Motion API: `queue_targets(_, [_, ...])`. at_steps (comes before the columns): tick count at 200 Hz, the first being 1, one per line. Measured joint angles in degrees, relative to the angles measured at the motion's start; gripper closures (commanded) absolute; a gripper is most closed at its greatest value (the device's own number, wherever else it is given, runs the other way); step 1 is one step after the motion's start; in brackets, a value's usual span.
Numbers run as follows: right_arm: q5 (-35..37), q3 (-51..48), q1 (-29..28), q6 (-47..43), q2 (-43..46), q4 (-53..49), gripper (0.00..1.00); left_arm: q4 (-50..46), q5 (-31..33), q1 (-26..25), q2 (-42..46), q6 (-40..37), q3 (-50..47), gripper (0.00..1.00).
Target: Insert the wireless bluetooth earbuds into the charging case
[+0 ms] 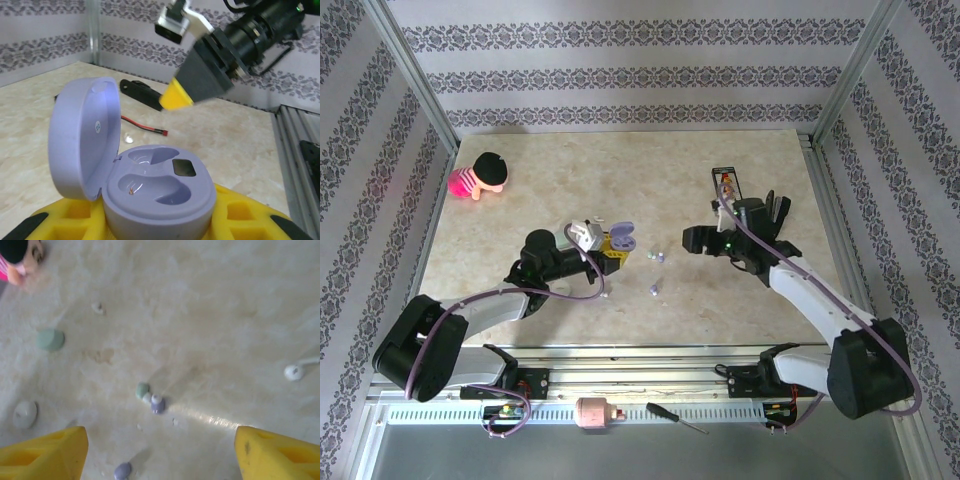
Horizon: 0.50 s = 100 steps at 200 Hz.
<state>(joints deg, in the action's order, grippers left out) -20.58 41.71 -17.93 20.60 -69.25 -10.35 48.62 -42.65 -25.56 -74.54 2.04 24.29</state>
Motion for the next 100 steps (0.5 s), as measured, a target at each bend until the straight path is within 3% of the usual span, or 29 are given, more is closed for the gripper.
queue_targets(31, [3.4,1.1,-6.9,0.8,-6.1,-4.0,0.33,1.3,1.7,2.8,1.0,1.4,-1.6,0.73])
queue_targets(100, [20.1,5.9,-23.7,2.2,-16.8,-8.5,0.38,2.4,5.6,9.6,6.4,2.6,-5.0,0.73])
